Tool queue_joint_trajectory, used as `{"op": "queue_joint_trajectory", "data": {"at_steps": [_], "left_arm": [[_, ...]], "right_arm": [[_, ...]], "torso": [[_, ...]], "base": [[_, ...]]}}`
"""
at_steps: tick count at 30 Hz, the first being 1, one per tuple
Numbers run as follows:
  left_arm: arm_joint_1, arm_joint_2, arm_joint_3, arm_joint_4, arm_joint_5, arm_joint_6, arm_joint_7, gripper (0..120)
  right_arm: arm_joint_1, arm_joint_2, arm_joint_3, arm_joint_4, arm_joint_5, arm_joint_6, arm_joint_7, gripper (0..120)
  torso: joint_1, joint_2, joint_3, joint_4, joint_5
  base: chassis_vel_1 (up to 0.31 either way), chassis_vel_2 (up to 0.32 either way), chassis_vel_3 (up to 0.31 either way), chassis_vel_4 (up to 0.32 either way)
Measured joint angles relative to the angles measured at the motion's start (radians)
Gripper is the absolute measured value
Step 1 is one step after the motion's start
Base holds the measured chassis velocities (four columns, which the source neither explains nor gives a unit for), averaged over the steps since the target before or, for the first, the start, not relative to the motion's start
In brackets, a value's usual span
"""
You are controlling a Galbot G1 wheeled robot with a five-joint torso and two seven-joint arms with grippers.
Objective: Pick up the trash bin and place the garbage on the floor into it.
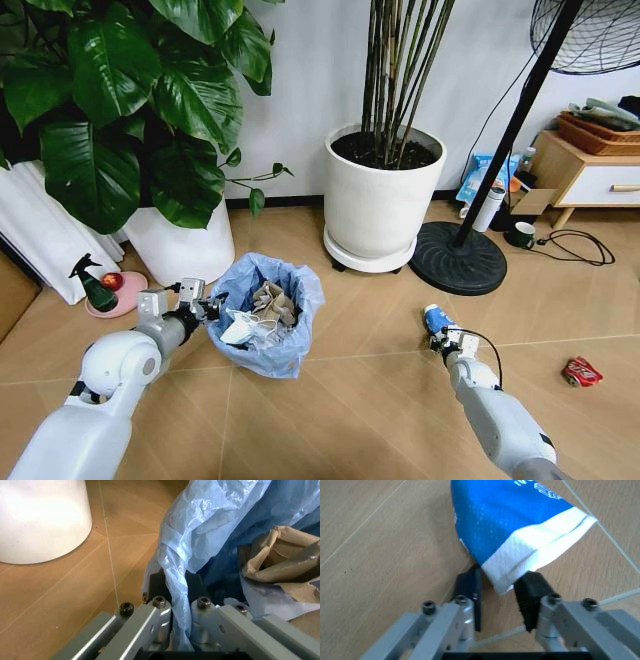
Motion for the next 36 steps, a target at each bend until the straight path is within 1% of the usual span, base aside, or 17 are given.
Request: {"op": "queue_joint_trajectory", "data": {"at_steps": [1,2,4,6,20,23,26,29,30,31,33,35,36], "left_arm": [[0.0,0.0,0.0,0.0,0.0,0.0,0.0,0],[0.0,0.0,-0.001,0.0,0.0,0.0,0.0,0],[0.0,0.0,-0.001,0.0,0.0,0.0,0.0,0],[0.001,0.0,-0.001,0.0,0.0,0.0,0.001,0],[0.001,-0.001,-0.002,-0.004,0.002,0.0,0.002,0],[0.0,-0.002,-0.002,-0.004,0.003,0.0,0.002,0],[0.001,-0.007,0.0,-0.005,0.007,0.0,0.002,0],[0.003,-0.008,0.0,-0.006,0.009,0.0,0.002,0],[0.006,-0.009,-0.001,-0.008,0.01,0.0,0.001,0],[0.008,-0.009,-0.002,-0.01,0.011,0.0,0.001,0],[0.008,-0.009,-0.003,-0.011,0.011,0.0,0.0,0],[0.012,-0.007,-0.007,-0.013,0.01,0.0,-0.001,0],[0.012,-0.007,-0.007,-0.013,0.01,0.0,-0.001,0]], "right_arm": [[0.001,0.0,-0.001,-0.001,0.0,0.0,0.0,18],[0.003,0.0,-0.001,-0.003,0.0,0.001,0.0,10],[0.004,0.0,-0.001,-0.004,0.0,0.001,0.0,8],[0.009,0.0,-0.002,-0.008,-0.001,0.003,-0.001,0],[0.0,-0.005,0.004,-0.005,-0.016,0.018,-0.009,0],[-0.024,-0.007,0.014,0.035,-0.027,0.019,-0.008,0],[-0.063,-0.025,0.023,0.132,-0.066,0.029,-0.007,0],[-0.069,-0.036,0.014,0.159,-0.073,0.034,-0.007,0],[-0.079,-0.049,-0.002,0.188,-0.078,0.039,-0.008,0],[-0.085,-0.056,-0.009,0.211,-0.082,0.041,-0.011,0],[-0.088,-0.058,-0.012,0.224,-0.082,0.041,-0.011,0],[-0.102,-0.077,-0.031,0.315,-0.07,0.032,-0.012,0],[-0.102,-0.077,-0.031,0.315,-0.07,0.032,-0.012,0]], "torso": [[0.0,0.0,0.0,0.0,0.0],[0.0,0.0,0.0,0.0,0.0001],[0.0,0.0,0.0,0.0,0.0002],[0.0,0.0,0.0,0.0,0.0],[0.0,0.0,0.0,0.0001,0.0002],[0.0,0.0,0.0,-0.0001,0.0002],[0.0,0.0,0.0,-0.0001,0.0003],[0.0,0.0,0.0,0.0,-0.0002],[0.0,0.0,0.0,0.0001,-0.0002],[0.0,0.0,0.0,-0.0003,0.0007],[0.0,0.0,0.0,-0.0004,0.0009],[0.0,0.0,0.0,0.0,-0.0006],[0.0,0.0,0.0,0.0,-0.0006]], "base": [[0.0,0.0,0.0,0.0],[0.0,0.0,0.0,0.0],[0.0,0.0,0.0,0.0],[0.0,0.0,0.0,0.0],[0.0,0.0,0.0,0.0],[0.0,0.0,0.0,0.0],[0.0,0.0,0.0,0.0],[0.0,0.0,0.0,0.0],[0.0,0.0,0.0,0.0],[0.0,0.0,0.0,0.0],[0.0,0.0,0.0,0.0],[0.0,0.0,0.0,0.0],[0.0,0.0,0.0,0.0]]}}
